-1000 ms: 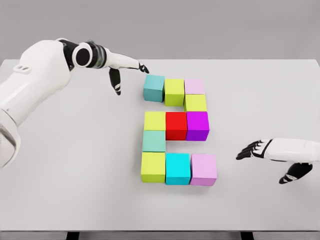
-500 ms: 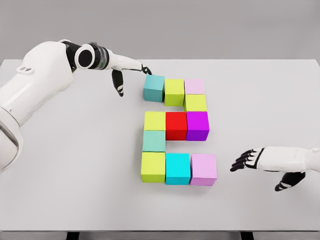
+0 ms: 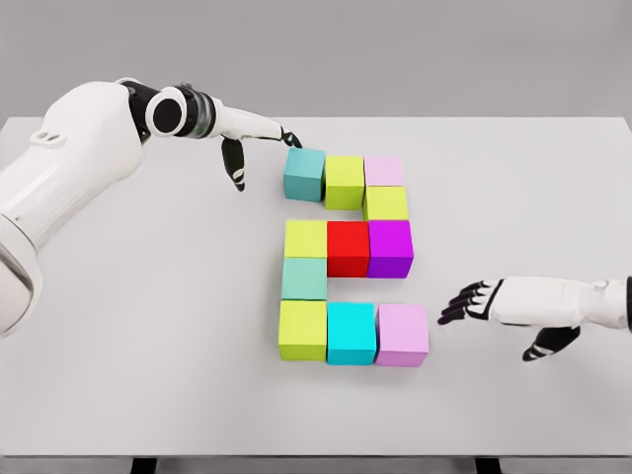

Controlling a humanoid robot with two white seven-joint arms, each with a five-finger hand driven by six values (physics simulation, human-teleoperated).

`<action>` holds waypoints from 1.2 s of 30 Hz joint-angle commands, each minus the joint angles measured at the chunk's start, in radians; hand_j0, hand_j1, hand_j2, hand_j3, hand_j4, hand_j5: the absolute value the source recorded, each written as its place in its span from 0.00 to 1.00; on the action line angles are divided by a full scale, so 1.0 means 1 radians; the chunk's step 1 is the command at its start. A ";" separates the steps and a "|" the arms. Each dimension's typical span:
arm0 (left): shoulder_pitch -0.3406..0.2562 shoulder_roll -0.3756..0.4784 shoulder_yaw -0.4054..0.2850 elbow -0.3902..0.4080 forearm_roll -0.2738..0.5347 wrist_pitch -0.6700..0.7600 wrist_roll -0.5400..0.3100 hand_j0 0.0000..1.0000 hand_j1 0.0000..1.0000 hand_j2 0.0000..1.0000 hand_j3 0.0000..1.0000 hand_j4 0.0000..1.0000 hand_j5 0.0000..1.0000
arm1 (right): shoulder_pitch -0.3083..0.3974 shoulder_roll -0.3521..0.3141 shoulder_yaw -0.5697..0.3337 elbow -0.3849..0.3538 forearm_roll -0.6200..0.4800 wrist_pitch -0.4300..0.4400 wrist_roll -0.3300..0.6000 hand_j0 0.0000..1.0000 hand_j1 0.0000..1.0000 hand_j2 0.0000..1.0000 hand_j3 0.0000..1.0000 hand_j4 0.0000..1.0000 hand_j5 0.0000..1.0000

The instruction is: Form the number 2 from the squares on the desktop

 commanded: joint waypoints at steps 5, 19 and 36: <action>0.005 0.004 0.002 -0.009 0.003 0.001 0.000 1.00 1.00 1.00 1.00 1.00 1.00 | -0.058 0.029 0.088 0.034 0.023 0.002 0.000 1.00 1.00 1.00 1.00 1.00 1.00; 0.006 0.006 0.002 -0.020 0.009 -0.001 0.000 1.00 1.00 1.00 1.00 1.00 1.00 | -0.058 0.021 0.096 0.022 0.031 0.002 0.000 1.00 1.00 1.00 1.00 1.00 1.00; 0.012 0.031 0.002 -0.063 0.010 -0.001 0.000 1.00 1.00 1.00 1.00 1.00 1.00 | -0.058 0.026 0.110 -0.014 0.051 0.002 0.000 1.00 1.00 1.00 1.00 1.00 1.00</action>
